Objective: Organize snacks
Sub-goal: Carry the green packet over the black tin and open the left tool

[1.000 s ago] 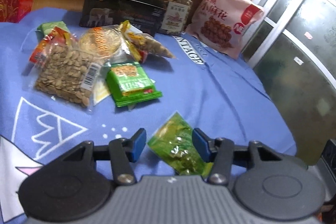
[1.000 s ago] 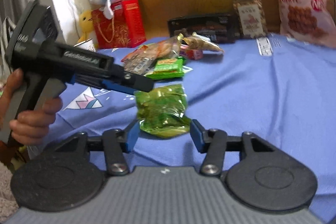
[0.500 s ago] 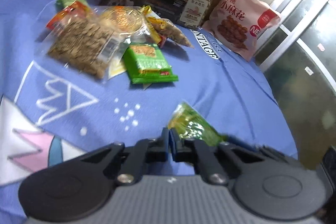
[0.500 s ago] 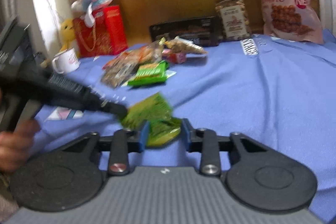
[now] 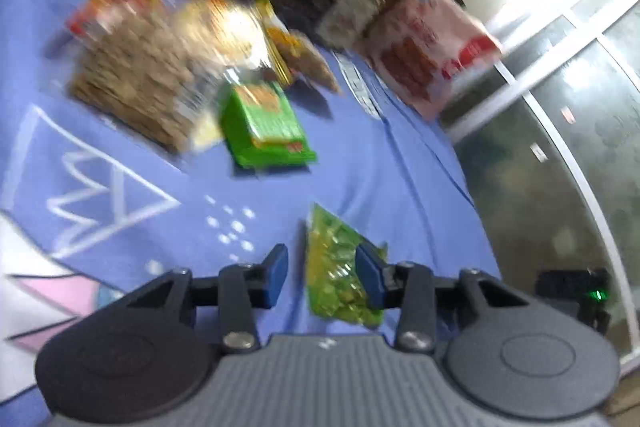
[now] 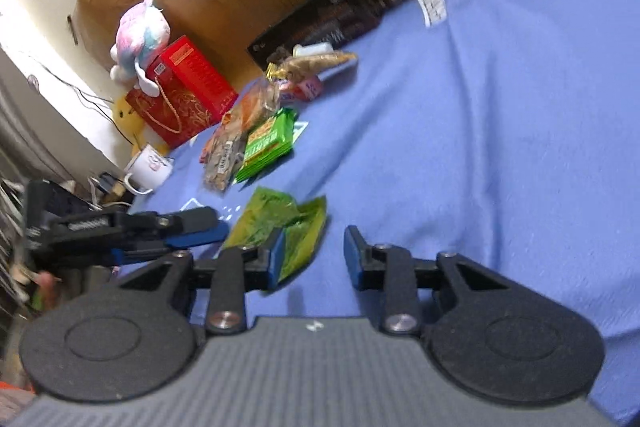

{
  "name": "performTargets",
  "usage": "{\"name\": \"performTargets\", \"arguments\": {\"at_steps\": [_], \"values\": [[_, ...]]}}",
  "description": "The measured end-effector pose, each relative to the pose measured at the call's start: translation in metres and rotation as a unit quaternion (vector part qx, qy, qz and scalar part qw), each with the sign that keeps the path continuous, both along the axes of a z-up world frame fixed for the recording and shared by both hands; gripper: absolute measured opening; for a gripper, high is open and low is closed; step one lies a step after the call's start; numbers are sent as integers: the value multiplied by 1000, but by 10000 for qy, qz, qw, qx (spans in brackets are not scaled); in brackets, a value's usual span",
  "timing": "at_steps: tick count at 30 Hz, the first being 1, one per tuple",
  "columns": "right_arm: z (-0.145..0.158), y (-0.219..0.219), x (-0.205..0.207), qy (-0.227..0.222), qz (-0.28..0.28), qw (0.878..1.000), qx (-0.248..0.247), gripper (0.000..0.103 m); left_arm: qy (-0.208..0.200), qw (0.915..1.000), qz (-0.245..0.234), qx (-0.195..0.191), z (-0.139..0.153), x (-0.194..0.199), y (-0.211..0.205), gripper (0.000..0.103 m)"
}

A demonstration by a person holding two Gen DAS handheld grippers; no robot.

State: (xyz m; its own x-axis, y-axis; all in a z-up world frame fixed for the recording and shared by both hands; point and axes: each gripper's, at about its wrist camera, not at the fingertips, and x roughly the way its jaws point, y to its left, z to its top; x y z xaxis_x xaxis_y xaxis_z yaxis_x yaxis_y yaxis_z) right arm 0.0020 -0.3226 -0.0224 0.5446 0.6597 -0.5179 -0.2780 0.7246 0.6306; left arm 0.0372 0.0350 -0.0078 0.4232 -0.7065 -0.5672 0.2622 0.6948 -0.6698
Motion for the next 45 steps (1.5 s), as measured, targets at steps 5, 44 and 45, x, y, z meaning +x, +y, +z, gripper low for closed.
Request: {"name": "performTargets", "arguments": {"at_steps": [5,44,45], "values": [[-2,11,11,140,110,9997,188,25,98,9996,-213,-129,-14,2,-13,9],[23,20,234,-781,-311,9960,-294,36,-1111,9871,556,1007,83,207,-20,44],[18,18,236,-641,-352,9970,-244,36,-1098,9860,503,1148,79,208,-31,48]]}}
